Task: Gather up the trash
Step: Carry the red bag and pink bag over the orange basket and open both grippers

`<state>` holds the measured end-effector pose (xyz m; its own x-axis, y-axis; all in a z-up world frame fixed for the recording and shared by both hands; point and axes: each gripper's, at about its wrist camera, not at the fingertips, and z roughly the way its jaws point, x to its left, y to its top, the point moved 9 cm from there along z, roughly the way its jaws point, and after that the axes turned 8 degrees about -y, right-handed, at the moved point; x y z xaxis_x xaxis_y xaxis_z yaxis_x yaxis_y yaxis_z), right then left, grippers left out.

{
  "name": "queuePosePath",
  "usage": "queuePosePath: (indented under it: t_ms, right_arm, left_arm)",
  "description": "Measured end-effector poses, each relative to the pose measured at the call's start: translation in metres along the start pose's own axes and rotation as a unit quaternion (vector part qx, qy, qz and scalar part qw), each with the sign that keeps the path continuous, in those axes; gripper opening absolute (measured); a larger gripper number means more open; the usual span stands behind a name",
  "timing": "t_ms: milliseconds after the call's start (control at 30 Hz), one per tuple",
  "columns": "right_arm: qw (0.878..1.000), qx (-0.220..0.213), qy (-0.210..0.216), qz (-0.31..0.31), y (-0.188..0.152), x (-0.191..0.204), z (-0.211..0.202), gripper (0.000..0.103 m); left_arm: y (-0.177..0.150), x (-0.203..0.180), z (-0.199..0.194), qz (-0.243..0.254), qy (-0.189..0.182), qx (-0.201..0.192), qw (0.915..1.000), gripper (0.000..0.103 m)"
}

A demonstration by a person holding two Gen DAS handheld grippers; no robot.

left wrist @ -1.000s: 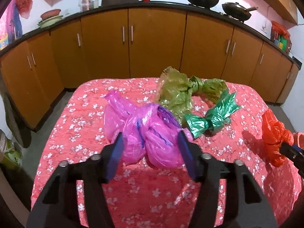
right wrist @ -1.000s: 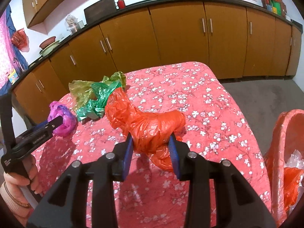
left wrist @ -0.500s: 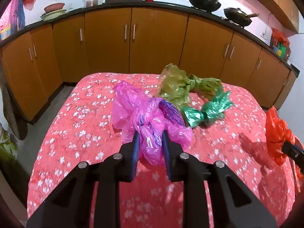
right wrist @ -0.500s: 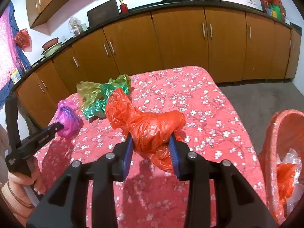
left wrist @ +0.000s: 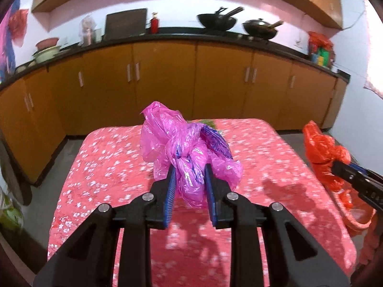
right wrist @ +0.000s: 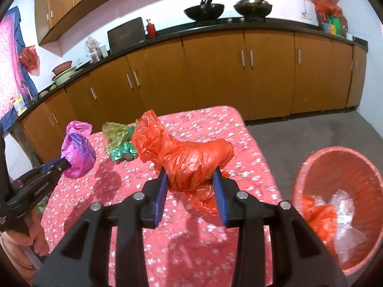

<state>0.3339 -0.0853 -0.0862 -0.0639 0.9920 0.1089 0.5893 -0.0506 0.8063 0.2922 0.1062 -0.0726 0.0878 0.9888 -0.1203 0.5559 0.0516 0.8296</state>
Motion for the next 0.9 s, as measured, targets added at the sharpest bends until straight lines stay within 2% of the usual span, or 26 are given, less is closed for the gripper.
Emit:
queuePosePath:
  t_ms: [467, 900]
  right_arm:
    - [0.997, -0.043, -0.053, 0.035, 0.007, -0.085, -0.070, 0.035]
    - [0.990, -0.053, -0.108, 0.070, -0.003, -0.172, -0.101, 0.035]
  left_arm:
    - [0.014, -0.082, -0.014, 0.053, -0.045, -0.012, 0.9975, 0.024]
    - [0.012, -0.163, -0.011, 0.093, -0.090, -0.009, 0.9915, 0.024]
